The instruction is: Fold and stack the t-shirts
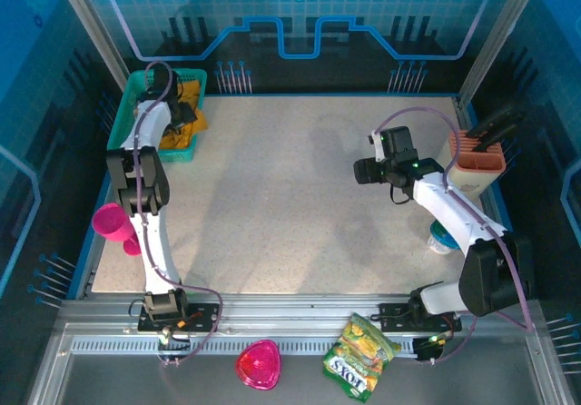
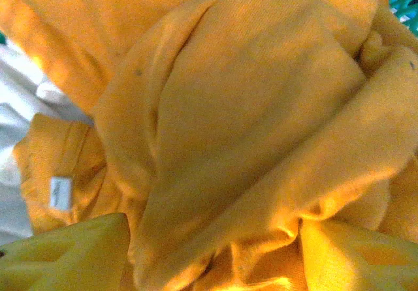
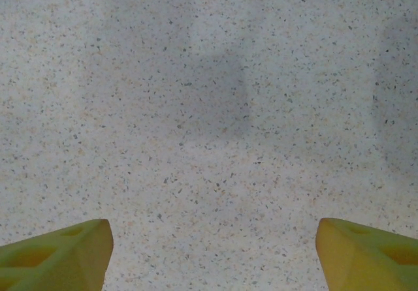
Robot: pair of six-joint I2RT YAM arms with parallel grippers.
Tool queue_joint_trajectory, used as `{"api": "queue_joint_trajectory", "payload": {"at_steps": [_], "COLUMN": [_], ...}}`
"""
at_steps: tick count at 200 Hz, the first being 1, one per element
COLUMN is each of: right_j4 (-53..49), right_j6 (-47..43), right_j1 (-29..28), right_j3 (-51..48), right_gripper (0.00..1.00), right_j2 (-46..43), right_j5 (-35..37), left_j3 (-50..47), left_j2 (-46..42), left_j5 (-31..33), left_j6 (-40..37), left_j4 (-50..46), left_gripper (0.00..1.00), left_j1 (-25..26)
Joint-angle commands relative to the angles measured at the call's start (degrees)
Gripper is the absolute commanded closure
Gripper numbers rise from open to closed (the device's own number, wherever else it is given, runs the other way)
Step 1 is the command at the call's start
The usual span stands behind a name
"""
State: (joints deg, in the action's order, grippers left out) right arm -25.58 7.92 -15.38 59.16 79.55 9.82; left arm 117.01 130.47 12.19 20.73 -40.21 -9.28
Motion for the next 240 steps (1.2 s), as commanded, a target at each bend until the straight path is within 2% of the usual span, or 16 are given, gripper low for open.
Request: {"api": "queue_joint_trajectory", "payload": {"at_steps": [1, 19, 46, 70, 110, 133, 158, 195, 240], "right_j4": [-2.43, -3.41, -3.68, -3.94, -3.56, -3.24, -2.81, -2.54, -2.13], "right_j6": [-0.03, -0.36, -0.29, -0.01, 1.11, 1.76, 1.88, 2.86, 3.93], "right_j1": [-0.66, -0.76, -0.71, -0.72, -0.76, -0.71, -0.71, -0.74, -0.77], "right_j3": [2.35, 2.73, 2.70, 3.22, 3.46, 3.11, 2.24, 1.32, 0.27], "right_gripper": [0.25, 0.31, 0.39, 0.45, 0.53, 0.53, 0.47, 0.44, 0.41], "right_j2": [0.93, 1.18, 0.79, 0.19, -2.34, -4.31, -6.81, -9.69, -11.97], "right_j5": [-0.51, -0.08, 0.21, -0.20, -1.63, -2.84, -5.10, -6.01, -6.98], "left_j3": [3.78, 4.51, 4.56, 3.00, 0.78, 3.20, 7.14, 11.56, 11.40], "left_j2": [1.93, 2.72, 2.30, -0.97, -11.93, -16.98, -20.90, -26.29, -32.95], "left_j5": [0.32, 0.45, 1.05, 1.30, 0.68, -4.39, -9.36, -11.48, -15.20], "left_j6": [-1.79, -2.34, -2.49, -2.16, -2.65, -0.94, -0.50, -2.36, -2.01], "left_j4": [0.39, 1.71, 3.02, 4.18, 3.42, -0.54, -6.63, -15.03, -17.85], "left_gripper": [0.38, 0.56, 1.00, 1.00, 1.00, 1.00, 1.00, 1.00, 1.00], "left_j1": [-0.56, -0.57, -0.56, -0.48, 0.58, 0.58, 1.90, 7.45, 16.67]}}
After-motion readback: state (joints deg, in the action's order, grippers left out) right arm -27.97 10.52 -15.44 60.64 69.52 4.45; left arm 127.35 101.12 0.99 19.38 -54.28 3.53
